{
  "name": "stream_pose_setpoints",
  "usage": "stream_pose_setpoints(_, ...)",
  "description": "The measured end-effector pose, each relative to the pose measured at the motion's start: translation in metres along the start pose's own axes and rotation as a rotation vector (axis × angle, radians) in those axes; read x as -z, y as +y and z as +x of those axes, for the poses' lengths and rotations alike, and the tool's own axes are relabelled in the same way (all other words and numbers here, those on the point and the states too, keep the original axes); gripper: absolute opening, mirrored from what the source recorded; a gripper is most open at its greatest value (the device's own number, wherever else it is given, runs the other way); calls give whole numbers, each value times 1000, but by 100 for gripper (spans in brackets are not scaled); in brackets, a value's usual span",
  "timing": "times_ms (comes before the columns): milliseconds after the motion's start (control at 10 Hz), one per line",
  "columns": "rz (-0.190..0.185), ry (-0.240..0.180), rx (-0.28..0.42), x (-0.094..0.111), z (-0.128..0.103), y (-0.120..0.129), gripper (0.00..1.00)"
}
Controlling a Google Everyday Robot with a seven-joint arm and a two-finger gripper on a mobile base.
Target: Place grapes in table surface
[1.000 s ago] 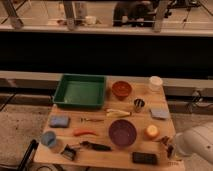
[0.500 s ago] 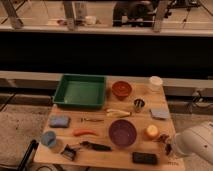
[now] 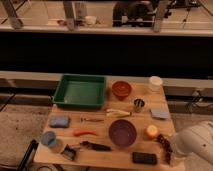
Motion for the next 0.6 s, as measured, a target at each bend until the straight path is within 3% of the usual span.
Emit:
stream_pose_setpoints(200, -1, -5, -1, 1, 0, 0, 80)
stream_pose_setpoints(600, 32, -18, -37, 29, 7, -10, 80)
